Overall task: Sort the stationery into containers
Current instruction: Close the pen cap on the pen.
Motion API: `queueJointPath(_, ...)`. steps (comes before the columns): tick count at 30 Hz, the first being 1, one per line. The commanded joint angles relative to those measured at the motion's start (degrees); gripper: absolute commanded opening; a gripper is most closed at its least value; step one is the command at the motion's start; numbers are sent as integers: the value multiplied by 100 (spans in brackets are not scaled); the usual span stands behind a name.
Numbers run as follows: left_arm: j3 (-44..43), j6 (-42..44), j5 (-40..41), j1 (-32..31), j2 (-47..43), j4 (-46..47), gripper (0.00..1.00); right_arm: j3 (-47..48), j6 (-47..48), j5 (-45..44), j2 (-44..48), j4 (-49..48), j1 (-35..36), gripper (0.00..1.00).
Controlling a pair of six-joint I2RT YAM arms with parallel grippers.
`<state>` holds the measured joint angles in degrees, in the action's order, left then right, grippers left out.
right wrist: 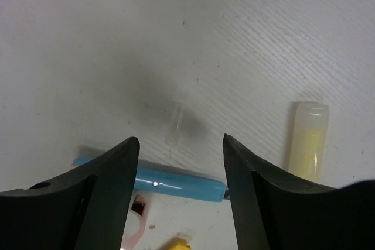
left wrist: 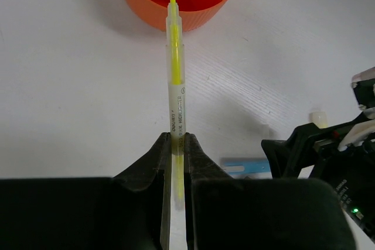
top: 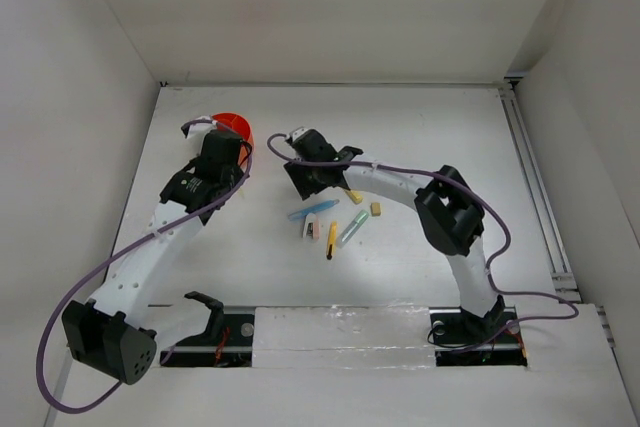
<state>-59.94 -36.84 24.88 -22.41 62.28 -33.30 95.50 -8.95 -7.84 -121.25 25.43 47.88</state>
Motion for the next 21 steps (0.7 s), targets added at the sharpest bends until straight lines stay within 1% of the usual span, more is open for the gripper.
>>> queueJointPath(1,79,133,175,-9,-120,157,0,302,-10,-148,-117,138,142,65)
queueJointPath(2,79,133,175,-9,-120,157,0,380,-10,-148,-118,190,143,65)
queueJointPath(5,79,186,175,-9,-172,157,0,443,-71,-148,-276,190,143,59)
queueJointPath(6,79,247,114,-9,-172,157,0,504,-72,-148,-346,190,143,59)
queueJointPath(11,132,309,52,-9,-225,219,0,619,-72,-148,-531,252,196,48)
queueJointPath(17,132,362,-1,-9,-330,271,0,750,-124,-210,-733,436,196,41)
queueJointPath(20,132,362,-1,-9,-331,271,0,698,-124,-332,-785,436,248,40)
queueJointPath(21,132,362,-1,-9,-331,271,0,645,-177,-333,-786,436,248,37)
